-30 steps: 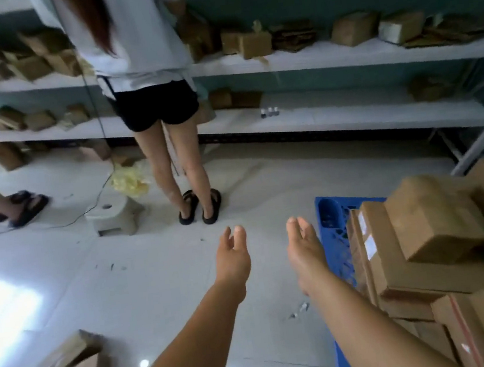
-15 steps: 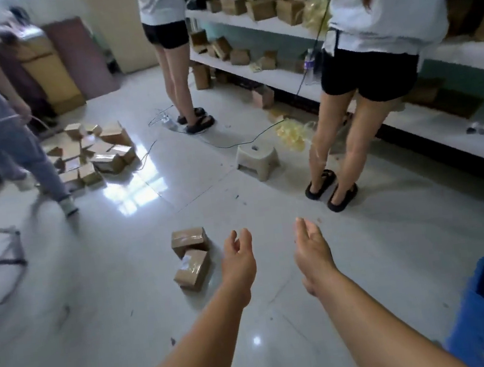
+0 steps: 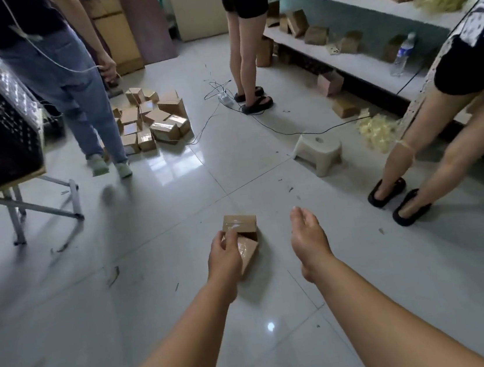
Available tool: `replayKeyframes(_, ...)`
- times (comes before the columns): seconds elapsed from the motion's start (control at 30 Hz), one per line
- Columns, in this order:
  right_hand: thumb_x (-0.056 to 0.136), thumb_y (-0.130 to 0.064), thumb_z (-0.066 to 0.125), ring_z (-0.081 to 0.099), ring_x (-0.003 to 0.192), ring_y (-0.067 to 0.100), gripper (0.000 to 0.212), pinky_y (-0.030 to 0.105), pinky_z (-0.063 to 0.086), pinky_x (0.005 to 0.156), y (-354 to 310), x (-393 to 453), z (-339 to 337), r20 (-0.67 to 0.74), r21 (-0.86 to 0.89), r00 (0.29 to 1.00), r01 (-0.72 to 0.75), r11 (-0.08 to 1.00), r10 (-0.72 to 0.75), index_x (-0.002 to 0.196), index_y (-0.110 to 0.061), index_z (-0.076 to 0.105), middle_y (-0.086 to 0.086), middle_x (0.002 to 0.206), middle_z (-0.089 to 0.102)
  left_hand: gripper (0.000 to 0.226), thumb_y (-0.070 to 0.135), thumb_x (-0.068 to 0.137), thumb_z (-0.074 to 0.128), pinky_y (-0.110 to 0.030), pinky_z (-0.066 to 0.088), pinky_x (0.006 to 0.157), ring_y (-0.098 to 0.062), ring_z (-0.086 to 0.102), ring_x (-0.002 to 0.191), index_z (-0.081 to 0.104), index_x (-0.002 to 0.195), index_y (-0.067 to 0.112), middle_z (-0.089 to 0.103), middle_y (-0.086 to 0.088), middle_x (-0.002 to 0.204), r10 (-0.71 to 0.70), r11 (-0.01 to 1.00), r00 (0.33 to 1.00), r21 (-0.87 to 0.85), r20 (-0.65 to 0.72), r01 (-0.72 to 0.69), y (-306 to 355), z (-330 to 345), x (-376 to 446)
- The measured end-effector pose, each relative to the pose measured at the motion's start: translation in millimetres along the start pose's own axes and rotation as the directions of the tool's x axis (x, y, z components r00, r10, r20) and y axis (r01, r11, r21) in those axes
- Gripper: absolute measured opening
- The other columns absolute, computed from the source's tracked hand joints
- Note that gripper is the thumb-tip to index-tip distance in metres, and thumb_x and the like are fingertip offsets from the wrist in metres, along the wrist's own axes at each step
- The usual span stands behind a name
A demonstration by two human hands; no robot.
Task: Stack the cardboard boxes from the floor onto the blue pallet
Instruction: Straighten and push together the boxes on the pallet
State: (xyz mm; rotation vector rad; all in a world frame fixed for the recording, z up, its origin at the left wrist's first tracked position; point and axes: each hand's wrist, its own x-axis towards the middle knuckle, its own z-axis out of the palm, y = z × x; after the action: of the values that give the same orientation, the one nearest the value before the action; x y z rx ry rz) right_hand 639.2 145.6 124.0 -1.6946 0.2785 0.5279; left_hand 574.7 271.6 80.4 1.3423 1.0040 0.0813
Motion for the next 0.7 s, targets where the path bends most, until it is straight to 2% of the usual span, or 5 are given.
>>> replayKeyframes(0.1, 0.101, -0.043, 0.035, 0.036, 0.136, 0.019, 0.053, 0.027, 0.029, 0.096, -5.7, 19.0, 23.7, 0.017, -0.016, 1.0, -0.009, 1.0, 0.009, 0.149, -0.021, 0.029, 0.0, 0.152, 0.035, 0.056, 0.05, 0.097, 0.04, -0.042, 0.039, 0.105, -0.024, 0.046, 0.128, 0.038, 0.145, 0.02, 0.045, -0.007, 0.145, -0.017, 1.0, 0.999, 0.001, -0.028, 0.017, 6.0, -14.8, 31.0)
replayKeyframes(0.27, 0.101, -0.043, 0.035, 0.037, 0.136, 0.018, 0.053, 0.026, 0.028, 0.097, -9.4, 70.2, 52.8, 0.026, -0.04, 0.999, -0.041, 0.998, 0.042, 0.149, -0.022, 0.03, -0.002, 0.152, 0.036, 0.059, 0.051, 0.097, 0.039, -0.043, 0.036, 0.111, -0.02, 0.044, 0.131, 0.032, 0.149, 0.023, 0.042, -0.002, 0.148, -0.056, 0.998, 0.996, -0.016, -0.069, 0.055, 15.0, -20.9, 81.2)
replayKeyframes(0.57, 0.1, -0.045, 0.036, 0.047, 0.128, 0.017, 0.053, 0.026, 0.032, 0.093, -16.7, 203.2, 102.4, 0.065, -0.06, 0.982, -0.172, 0.983, 0.176, 0.148, -0.024, 0.03, -0.004, 0.149, 0.041, 0.058, 0.055, 0.096, 0.037, -0.045, 0.036, 0.109, -0.023, 0.043, 0.133, 0.036, 0.145, 0.023, 0.042, -0.004, 0.148, -0.176, 0.981, 0.971, 0.052, -0.161, 0.186, 30.5, -6.7, 196.8)
replayKeyframes(0.7, 0.101, -0.045, 0.036, 0.05, 0.117, 0.014, 0.052, 0.026, 0.033, 0.087, -14.2, 263.7, 115.7, 0.083, -0.086, 0.965, -0.24, 0.967, 0.247, 0.149, -0.026, 0.029, -0.006, 0.148, 0.041, 0.059, 0.056, 0.096, 0.038, -0.041, 0.035, 0.107, -0.021, 0.043, 0.133, 0.032, 0.148, 0.027, 0.04, 0.001, 0.149, -0.224, 0.968, 0.957, 0.074, -0.185, 0.241, 31.1, 7.8, 253.8)
